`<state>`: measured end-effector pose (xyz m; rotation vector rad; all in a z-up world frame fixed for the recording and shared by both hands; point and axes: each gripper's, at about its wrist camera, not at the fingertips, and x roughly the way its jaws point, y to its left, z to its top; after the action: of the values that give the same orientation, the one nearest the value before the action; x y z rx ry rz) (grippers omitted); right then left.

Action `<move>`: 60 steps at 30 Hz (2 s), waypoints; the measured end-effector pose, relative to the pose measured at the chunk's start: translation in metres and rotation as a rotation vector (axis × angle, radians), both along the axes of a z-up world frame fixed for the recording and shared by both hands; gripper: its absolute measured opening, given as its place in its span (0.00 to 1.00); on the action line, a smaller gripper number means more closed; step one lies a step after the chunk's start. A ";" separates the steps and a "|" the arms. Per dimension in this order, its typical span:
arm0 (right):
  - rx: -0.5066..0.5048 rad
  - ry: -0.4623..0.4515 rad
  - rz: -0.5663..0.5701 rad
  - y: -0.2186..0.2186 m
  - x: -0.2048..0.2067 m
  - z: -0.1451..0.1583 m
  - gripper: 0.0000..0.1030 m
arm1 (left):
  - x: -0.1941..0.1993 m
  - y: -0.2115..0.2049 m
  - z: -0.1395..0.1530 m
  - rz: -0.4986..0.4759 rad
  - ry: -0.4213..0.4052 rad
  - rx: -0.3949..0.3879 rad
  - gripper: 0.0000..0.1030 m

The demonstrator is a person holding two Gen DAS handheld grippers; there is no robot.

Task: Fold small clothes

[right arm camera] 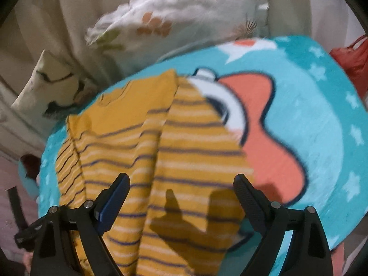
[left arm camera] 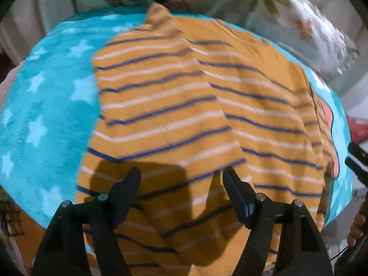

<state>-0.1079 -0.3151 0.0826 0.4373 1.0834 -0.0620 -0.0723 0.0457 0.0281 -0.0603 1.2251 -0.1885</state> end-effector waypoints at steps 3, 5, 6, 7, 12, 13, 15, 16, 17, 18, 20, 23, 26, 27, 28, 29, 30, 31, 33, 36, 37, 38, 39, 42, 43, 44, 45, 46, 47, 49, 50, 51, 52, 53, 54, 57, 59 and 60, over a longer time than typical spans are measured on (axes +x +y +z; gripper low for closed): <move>-0.005 0.028 0.021 0.006 -0.006 -0.004 0.92 | -0.010 -0.012 -0.010 -0.051 0.006 0.044 0.41; -0.006 0.041 0.029 0.010 -0.009 -0.006 0.92 | -0.012 -0.008 -0.006 -0.050 -0.008 0.047 0.06; -0.006 0.045 0.031 0.011 -0.011 -0.007 0.92 | -0.012 -0.002 -0.004 -0.033 -0.002 0.028 0.06; -0.007 0.052 0.033 0.012 -0.012 -0.008 0.92 | -0.012 0.004 -0.001 -0.013 -0.006 0.018 0.06; -0.010 0.062 0.034 0.013 -0.017 -0.012 0.92 | -0.014 0.062 0.020 0.161 -0.060 0.052 0.05; -0.006 0.061 0.031 0.011 -0.018 -0.013 0.92 | -0.015 0.082 0.025 0.219 -0.069 0.071 0.05; -0.007 0.058 0.028 0.009 -0.018 -0.013 0.92 | -0.017 0.120 0.030 0.327 -0.071 0.152 0.06; -0.015 0.057 0.029 0.006 -0.019 -0.013 0.92 | -0.018 0.133 0.031 0.378 -0.069 0.198 0.06; -0.020 0.058 0.032 0.006 -0.020 -0.013 0.92 | -0.019 0.152 0.031 0.445 -0.065 0.259 0.06; -0.023 0.058 0.039 0.006 -0.021 -0.013 0.92 | -0.020 0.166 0.031 0.489 -0.060 0.291 0.06; -0.027 0.057 0.072 0.008 -0.025 -0.012 0.92 | -0.027 0.191 0.032 0.551 -0.053 0.307 0.06; -0.012 0.043 0.145 0.019 -0.033 -0.011 0.88 | -0.044 0.205 0.040 0.578 -0.085 0.239 0.06; -0.007 0.032 0.216 0.034 -0.042 -0.010 0.81 | -0.052 0.197 0.044 0.573 -0.100 0.213 0.13; 0.004 0.031 0.239 0.038 -0.045 -0.011 0.77 | -0.051 0.191 0.046 0.563 -0.105 0.197 0.15; 0.021 0.035 0.268 0.044 -0.049 -0.013 0.75 | -0.053 0.181 0.048 0.558 -0.111 0.176 0.20; 0.025 0.043 0.285 0.048 -0.052 -0.016 0.72 | -0.054 0.172 0.050 0.546 -0.118 0.157 0.26; 0.023 0.056 0.301 0.051 -0.056 -0.020 0.67 | -0.056 0.163 0.054 0.541 -0.125 0.144 0.29; 0.022 0.063 0.310 0.053 -0.060 -0.023 0.65 | -0.057 0.153 0.055 0.528 -0.132 0.127 0.35; 0.026 0.087 0.333 0.057 -0.067 -0.032 0.62 | -0.054 0.133 0.057 0.491 -0.140 0.097 0.38; -0.019 0.119 0.369 0.068 -0.071 -0.048 0.62 | -0.049 0.104 0.056 0.436 -0.139 0.074 0.38; -0.040 0.115 0.374 0.070 -0.070 -0.050 0.62 | -0.047 0.096 0.055 0.422 -0.135 0.070 0.39; -0.078 0.096 0.381 0.073 -0.072 -0.049 0.57 | -0.045 0.087 0.054 0.404 -0.130 0.066 0.39; -0.119 0.098 0.377 0.073 -0.074 -0.048 0.37 | -0.044 0.079 0.053 0.391 -0.127 0.062 0.39; -0.033 0.099 0.313 0.046 -0.070 -0.045 0.07 | -0.042 0.056 0.050 0.356 -0.118 0.061 0.39; -0.021 0.101 0.285 0.039 -0.068 -0.044 0.07 | -0.041 0.052 0.049 0.347 -0.117 0.062 0.39; -0.028 0.092 0.237 0.024 -0.069 -0.040 0.06 | -0.040 0.046 0.049 0.335 -0.119 0.064 0.39; -0.053 0.081 0.179 0.006 -0.071 -0.034 0.06 | -0.039 0.043 0.049 0.332 -0.121 0.066 0.39; -0.078 0.070 0.123 -0.011 -0.073 -0.030 0.06 | -0.039 0.040 0.049 0.327 -0.122 0.067 0.40; -0.097 0.062 0.068 -0.028 -0.075 -0.025 0.06 | -0.038 0.037 0.050 0.319 -0.123 0.067 0.42; -0.174 0.060 -0.040 -0.065 -0.080 -0.017 0.06 | -0.037 0.035 0.049 0.318 -0.125 0.070 0.47; -0.248 0.070 -0.108 -0.088 -0.082 -0.014 0.06 | -0.037 0.034 0.048 0.318 -0.124 0.072 0.48; -0.316 0.094 -0.169 -0.107 -0.084 -0.013 0.06 | -0.036 0.033 0.048 0.319 -0.122 0.072 0.48; -0.342 0.112 -0.197 -0.118 -0.084 -0.012 0.07 | -0.036 0.032 0.046 0.316 -0.117 0.074 0.48; -0.351 0.131 -0.229 -0.132 -0.087 -0.010 0.08 | -0.036 0.032 0.044 0.313 -0.111 0.078 0.48; -0.342 0.124 -0.241 -0.138 -0.090 -0.007 0.10 | -0.036 0.032 0.041 0.310 -0.105 0.082 0.49; -0.293 0.061 -0.207 -0.125 -0.095 0.006 0.11 | -0.037 0.032 0.031 0.307 -0.078 0.089 0.49; -0.173 0.017 -0.122 -0.099 -0.093 0.003 0.14 | -0.037 0.032 0.024 0.304 -0.055 0.085 0.49; -0.104 0.006 -0.086 -0.085 -0.092 -0.003 0.14 | -0.037 0.031 0.021 0.301 -0.049 0.082 0.49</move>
<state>-0.1996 -0.4005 0.0800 0.3894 1.0617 -0.1947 -0.1096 0.0771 0.0492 -0.1662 1.1588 0.1218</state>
